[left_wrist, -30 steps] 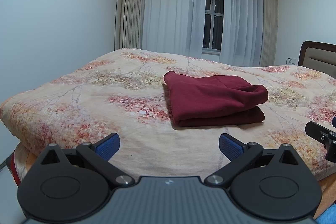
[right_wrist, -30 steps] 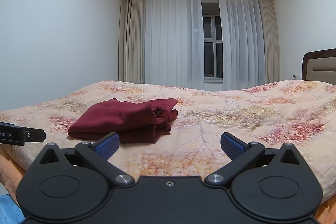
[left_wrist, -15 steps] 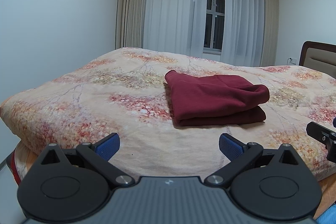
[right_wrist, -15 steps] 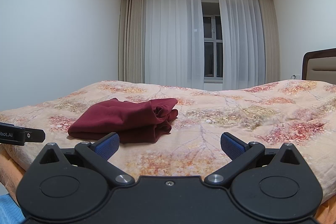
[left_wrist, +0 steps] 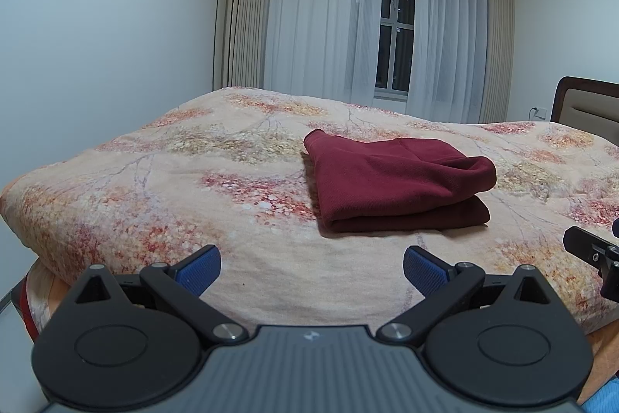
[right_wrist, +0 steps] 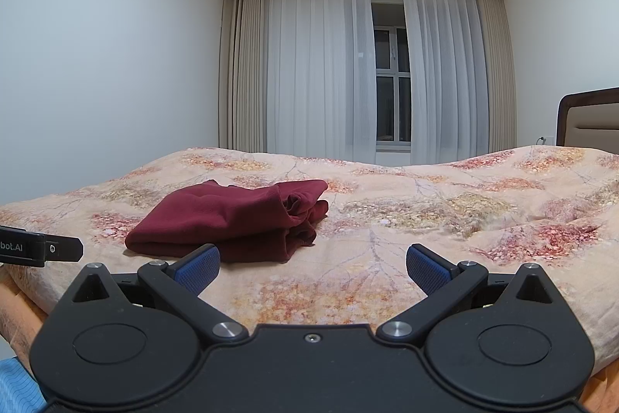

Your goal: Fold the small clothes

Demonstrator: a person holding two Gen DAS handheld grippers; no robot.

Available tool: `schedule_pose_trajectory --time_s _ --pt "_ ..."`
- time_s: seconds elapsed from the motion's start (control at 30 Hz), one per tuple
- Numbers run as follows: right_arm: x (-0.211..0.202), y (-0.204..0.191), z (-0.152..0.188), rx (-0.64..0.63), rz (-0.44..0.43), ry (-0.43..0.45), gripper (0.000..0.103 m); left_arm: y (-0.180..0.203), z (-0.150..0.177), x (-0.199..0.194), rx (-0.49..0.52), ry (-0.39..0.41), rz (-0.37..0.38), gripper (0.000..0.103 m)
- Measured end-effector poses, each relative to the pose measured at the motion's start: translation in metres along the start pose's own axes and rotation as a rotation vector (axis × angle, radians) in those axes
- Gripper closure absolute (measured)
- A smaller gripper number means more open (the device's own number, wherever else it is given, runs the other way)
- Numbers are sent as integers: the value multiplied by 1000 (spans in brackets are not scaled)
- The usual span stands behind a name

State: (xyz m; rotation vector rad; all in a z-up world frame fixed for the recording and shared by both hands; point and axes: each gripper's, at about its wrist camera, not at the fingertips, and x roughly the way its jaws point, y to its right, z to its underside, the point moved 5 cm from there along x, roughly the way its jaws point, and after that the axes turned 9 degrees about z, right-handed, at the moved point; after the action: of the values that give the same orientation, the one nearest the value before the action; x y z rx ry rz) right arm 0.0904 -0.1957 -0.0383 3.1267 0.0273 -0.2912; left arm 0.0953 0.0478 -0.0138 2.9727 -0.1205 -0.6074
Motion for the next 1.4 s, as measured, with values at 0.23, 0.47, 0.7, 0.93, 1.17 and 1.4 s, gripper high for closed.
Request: schedule_pose_trajectory --time_s 0.23,0.47,0.7,0.93,1.17,1.4 --pt "0 0 0 0 0 -1 1 0 0 0 0 0 -1 0" --pt "0 0 0 0 0 -1 1 0 0 0 0 0 0 0" --pt "0 0 0 1 0 -2 1 0 0 0 0 0 -1 0" --pt "0 0 0 0 0 -1 1 0 0 0 0 1 0 0" --pt "0 0 0 0 -1 -2 1 1 -1 -3 -4 2 5 0" --pt "-1 -3 3 -3 -4 -7 1 -3 -2 -4 -76 -4 11 0"
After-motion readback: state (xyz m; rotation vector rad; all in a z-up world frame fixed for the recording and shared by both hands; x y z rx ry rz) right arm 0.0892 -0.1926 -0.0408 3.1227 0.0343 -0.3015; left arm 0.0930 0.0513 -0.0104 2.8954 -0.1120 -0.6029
